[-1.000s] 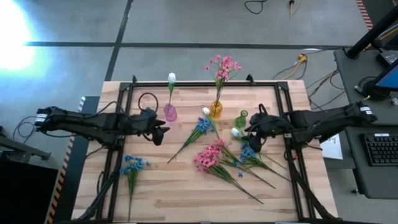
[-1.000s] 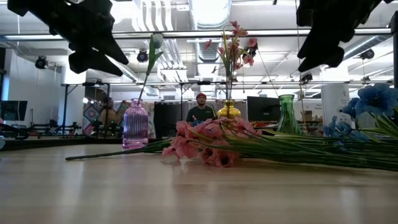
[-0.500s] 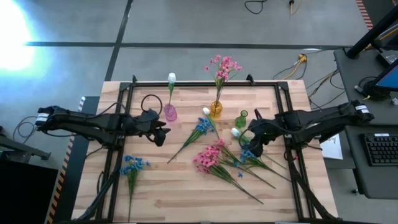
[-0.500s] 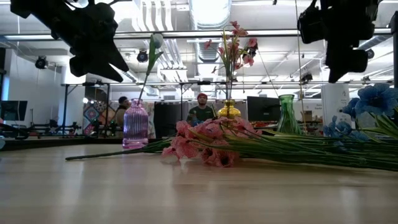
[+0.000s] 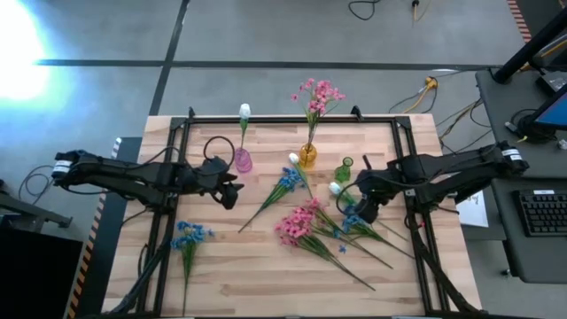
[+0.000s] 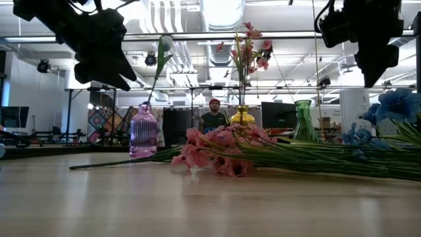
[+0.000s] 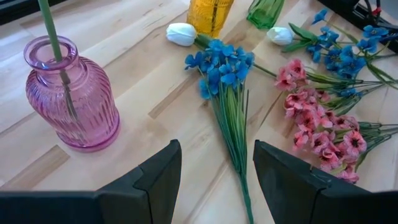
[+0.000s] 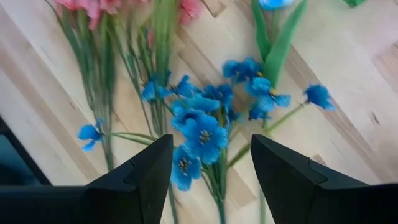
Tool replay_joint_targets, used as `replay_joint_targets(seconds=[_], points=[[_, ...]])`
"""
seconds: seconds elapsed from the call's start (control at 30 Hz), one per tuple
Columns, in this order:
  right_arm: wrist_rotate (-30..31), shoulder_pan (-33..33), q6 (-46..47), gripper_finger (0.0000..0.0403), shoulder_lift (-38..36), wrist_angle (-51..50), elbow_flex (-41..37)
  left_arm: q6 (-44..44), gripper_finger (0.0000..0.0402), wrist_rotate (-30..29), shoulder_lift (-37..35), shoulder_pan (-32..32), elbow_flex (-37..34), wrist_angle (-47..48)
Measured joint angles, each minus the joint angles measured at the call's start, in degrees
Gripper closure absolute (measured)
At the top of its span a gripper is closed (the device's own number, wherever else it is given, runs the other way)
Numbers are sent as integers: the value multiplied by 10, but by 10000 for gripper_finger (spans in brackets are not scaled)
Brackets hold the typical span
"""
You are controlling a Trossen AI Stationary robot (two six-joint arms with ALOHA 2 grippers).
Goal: Sort flowers into vase by color
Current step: Put the middle right blue flowers into the green vase
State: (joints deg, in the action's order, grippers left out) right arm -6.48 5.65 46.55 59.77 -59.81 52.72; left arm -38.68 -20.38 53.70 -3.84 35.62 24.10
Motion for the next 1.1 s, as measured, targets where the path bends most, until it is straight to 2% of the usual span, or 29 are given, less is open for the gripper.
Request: replay_joint_targets(seconds=[0.23,0.67,0.93,1.1], points=[[-2,5,1,193,-2,-41,0,0,214,0,7,0,0,0],[-10,29,3,185,-2,-43,-2,0,214,0,13,0,0,0],[-10,84,-1,116,-3,-53,-8,1,214,-1,13,0,0,0],[5,165,27,114,-4,-41,-53,2,214,-1,13,0,0,0]])
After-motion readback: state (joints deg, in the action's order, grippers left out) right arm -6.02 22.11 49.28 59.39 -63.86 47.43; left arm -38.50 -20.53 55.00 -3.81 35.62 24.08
